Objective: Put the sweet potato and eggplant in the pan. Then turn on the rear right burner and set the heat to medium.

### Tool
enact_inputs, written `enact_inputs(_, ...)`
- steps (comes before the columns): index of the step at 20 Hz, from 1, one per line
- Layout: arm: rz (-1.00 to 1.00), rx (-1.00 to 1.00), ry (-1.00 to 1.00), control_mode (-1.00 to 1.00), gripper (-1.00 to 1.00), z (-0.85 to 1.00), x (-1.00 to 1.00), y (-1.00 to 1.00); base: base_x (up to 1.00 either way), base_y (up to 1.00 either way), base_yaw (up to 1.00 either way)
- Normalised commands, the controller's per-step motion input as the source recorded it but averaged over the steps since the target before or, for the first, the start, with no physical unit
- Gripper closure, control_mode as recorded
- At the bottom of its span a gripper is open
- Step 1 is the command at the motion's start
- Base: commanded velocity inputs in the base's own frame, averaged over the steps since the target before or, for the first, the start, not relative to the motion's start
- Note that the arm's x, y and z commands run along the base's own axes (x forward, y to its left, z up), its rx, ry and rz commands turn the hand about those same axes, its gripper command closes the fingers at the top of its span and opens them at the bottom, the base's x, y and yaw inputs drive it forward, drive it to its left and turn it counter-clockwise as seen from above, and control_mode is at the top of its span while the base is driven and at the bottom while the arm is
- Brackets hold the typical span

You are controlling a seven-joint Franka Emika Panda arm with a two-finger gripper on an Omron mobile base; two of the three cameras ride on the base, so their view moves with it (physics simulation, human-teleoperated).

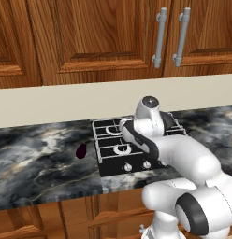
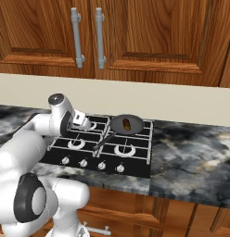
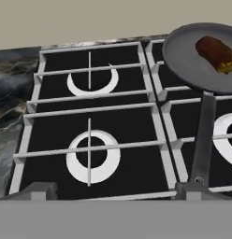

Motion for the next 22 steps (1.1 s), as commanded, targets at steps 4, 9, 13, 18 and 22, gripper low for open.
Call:
enact_inputs(4, -0.10, 0.00, 0.00, -1.00, -1.00, -0.07, -0.17, 0.16, 0.00, 0.00, 0.00)
enact_inputs(9, -0.01, 0.01, -0.02, -1.00, -1.00, -0.04, -0.05, 0.46, 0.00, 0.00, 0.00)
enact_inputs(13, 0.02, 0.01, 0.00, -1.00, -1.00, 0.00, 0.00, 0.62, 0.00, 0.00, 0.00)
enact_inputs(18, 0.08, 0.03, 0.10, -1.00, -1.00, 0.08, 0.00, 0.51, 0.00, 0.00, 0.00)
enact_inputs(22, 0.10, 0.03, 0.14, -1.00, -1.00, 0.05, 0.00, 0.50, 0.00, 0.00, 0.00)
